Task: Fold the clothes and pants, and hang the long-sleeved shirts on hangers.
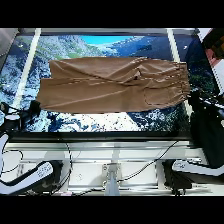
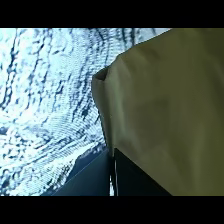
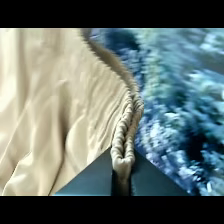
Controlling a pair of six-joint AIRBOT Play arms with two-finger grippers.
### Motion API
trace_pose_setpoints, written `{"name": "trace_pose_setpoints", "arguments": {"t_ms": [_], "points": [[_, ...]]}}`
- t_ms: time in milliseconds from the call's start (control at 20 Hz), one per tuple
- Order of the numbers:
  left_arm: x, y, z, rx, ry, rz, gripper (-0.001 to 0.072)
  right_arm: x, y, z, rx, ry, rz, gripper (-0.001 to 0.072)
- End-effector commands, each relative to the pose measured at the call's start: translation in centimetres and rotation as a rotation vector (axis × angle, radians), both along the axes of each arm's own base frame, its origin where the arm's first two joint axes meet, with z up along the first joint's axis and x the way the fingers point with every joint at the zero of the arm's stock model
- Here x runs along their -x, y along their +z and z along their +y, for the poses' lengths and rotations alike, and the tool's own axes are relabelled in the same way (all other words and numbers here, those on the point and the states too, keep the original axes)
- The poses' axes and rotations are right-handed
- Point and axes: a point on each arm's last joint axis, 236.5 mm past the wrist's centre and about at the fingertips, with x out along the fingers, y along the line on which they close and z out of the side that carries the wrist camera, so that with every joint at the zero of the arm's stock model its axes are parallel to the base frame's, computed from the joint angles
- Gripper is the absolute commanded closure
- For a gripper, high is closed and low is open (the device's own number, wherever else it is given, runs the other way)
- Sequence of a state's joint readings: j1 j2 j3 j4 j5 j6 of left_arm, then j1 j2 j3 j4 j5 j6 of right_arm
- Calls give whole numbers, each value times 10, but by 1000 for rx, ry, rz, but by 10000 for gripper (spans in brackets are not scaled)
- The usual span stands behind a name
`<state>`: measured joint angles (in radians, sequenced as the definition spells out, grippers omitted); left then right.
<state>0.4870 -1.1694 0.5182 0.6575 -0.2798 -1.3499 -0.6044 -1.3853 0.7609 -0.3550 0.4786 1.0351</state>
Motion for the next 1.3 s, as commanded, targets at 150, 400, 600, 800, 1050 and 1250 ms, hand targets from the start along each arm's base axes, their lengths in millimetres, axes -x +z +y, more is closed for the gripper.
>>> {"name": "trace_pose_setpoints", "arguments": {"t_ms": [150,400,600,800,1050,1250], "points": [[-10,117,4,-276,-138,-199,692,30,65,13,170,117,22,675],[30,159,2,-404,-195,-183,693,93,79,21,291,202,227,675],[56,162,6,-460,-198,-108,693,130,110,10,417,158,285,675],[62,174,5,-490,-195,-123,693,147,144,-4,509,90,288,675],[48,175,14,-466,-145,-171,693,129,156,9,406,50,193,675],[6,160,11,-409,-155,-201,694,114,138,21,291,68,189,675]]}}
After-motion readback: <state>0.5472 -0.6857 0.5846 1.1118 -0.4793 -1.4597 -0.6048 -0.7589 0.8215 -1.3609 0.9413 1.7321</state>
